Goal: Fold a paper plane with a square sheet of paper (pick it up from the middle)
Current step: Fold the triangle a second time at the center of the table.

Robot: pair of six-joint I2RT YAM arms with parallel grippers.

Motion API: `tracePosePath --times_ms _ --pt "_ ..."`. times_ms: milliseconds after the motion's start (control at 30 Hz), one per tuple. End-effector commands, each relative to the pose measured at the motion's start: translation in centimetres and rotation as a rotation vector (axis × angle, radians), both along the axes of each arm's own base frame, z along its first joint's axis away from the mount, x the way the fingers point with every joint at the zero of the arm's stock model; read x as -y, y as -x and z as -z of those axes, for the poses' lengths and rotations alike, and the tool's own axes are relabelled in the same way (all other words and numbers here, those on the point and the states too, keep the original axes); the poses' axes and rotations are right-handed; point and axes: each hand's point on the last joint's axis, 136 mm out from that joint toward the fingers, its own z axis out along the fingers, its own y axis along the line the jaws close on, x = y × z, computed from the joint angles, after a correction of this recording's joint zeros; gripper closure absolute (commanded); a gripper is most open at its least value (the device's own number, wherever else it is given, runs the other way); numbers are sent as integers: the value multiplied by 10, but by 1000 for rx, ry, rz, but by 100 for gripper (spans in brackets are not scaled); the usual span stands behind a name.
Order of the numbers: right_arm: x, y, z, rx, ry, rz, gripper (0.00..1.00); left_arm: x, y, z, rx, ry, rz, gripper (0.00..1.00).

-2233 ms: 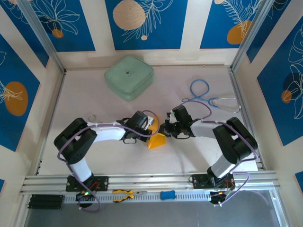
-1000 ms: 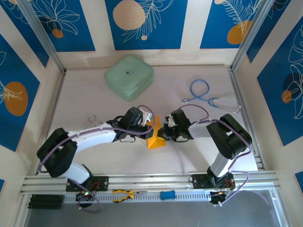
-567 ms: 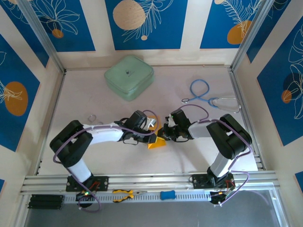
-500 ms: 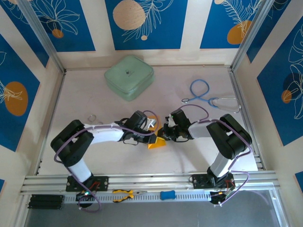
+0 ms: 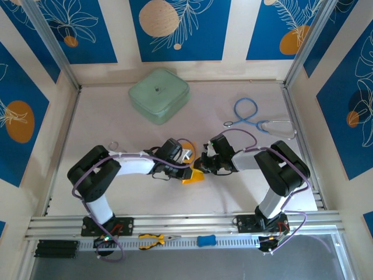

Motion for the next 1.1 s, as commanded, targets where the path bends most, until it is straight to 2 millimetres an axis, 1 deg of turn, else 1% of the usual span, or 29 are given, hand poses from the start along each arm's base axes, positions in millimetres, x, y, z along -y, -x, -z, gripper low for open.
tracePosePath --times_ms 0,67,267,400,700,867,933,967,1000,1067 --pt "30 26 38 -124 147 44 96 -7 12 12 -35 -31 16 96" --pt "30 26 39 -124 148 45 96 -11 16 16 -45 -41 13 96" --pt "34 27 41 -130 156 50 96 -22 23 19 -51 -60 7 96" --pt "34 26 41 -131 157 51 96 -24 27 18 -57 -59 12 96" --pt "36 27 40 -128 161 53 96 -35 44 17 -96 -55 25 96" --pt "35 27 40 -129 158 54 96 -39 53 21 -130 -46 20 96" --pt "34 26 39 -126 155 54 96 -39 54 19 -126 -36 17 96" --pt "34 26 38 -125 155 53 96 -37 53 14 -115 -24 18 96" --pt "34 26 38 -127 153 52 96 -36 51 9 -102 -11 20 96" --pt "33 25 37 -120 153 52 96 -31 46 -8 -58 25 16 96"
